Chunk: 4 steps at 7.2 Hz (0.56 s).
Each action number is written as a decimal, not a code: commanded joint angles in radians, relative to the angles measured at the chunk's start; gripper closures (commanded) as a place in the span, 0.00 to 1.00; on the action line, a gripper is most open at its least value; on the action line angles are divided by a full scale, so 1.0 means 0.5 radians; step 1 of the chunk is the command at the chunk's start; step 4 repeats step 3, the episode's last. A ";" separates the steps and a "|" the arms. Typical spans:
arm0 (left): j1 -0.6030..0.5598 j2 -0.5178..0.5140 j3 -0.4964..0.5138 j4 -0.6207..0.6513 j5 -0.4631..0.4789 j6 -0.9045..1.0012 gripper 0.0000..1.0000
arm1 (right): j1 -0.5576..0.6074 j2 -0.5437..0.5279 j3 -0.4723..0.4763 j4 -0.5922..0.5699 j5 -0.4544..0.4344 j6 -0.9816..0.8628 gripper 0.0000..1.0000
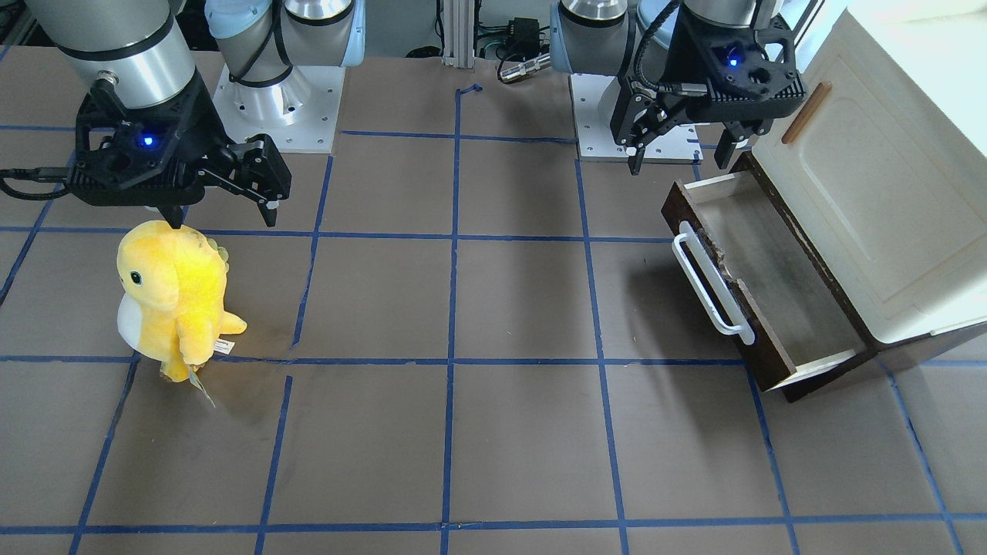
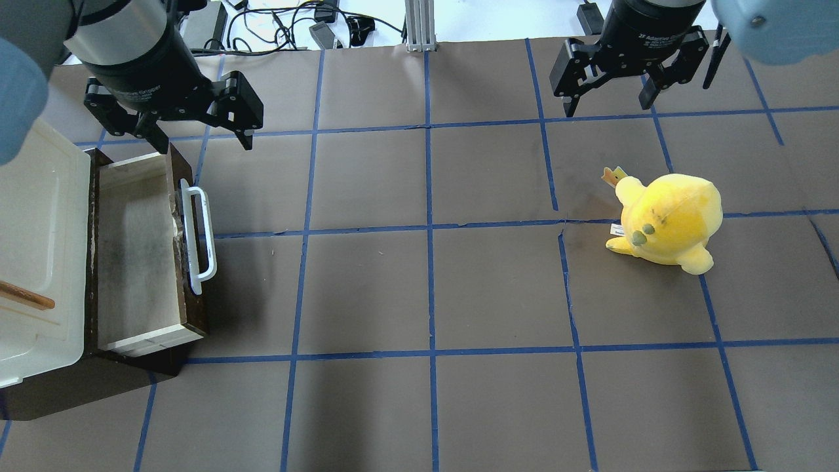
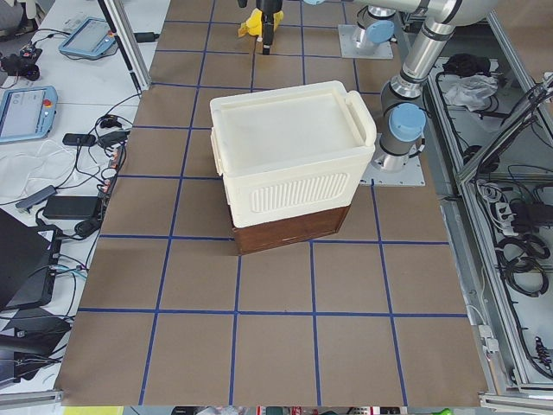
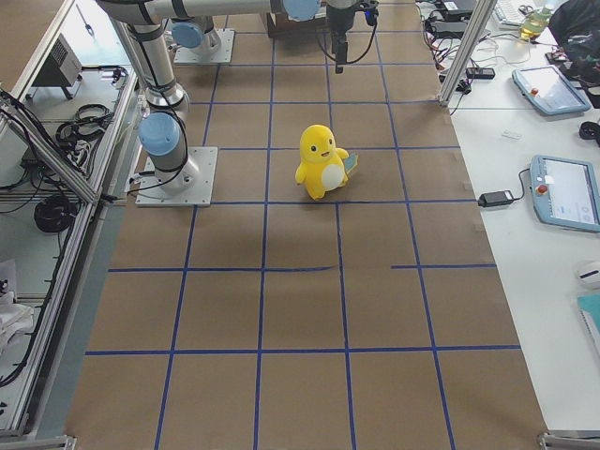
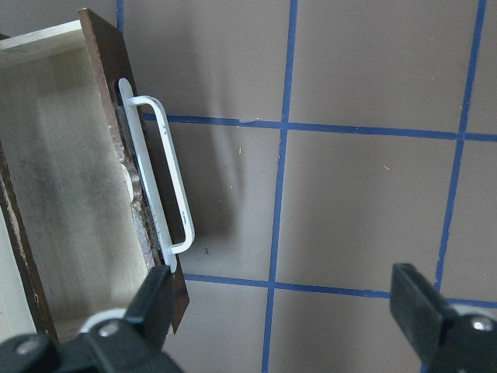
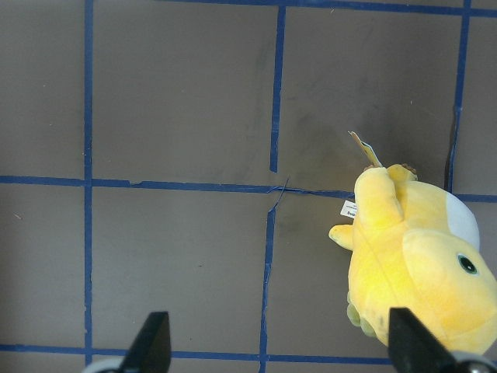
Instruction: Pull drawer sideways
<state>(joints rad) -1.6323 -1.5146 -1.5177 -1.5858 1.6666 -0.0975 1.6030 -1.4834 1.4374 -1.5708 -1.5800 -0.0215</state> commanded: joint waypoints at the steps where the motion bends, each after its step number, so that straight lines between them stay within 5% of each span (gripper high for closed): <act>1: 0.006 0.013 0.001 0.002 -0.047 0.084 0.00 | 0.000 0.000 0.000 0.000 0.000 0.000 0.00; 4: -0.003 0.013 -0.005 0.002 -0.103 0.091 0.00 | 0.000 0.000 0.000 0.000 0.000 0.000 0.00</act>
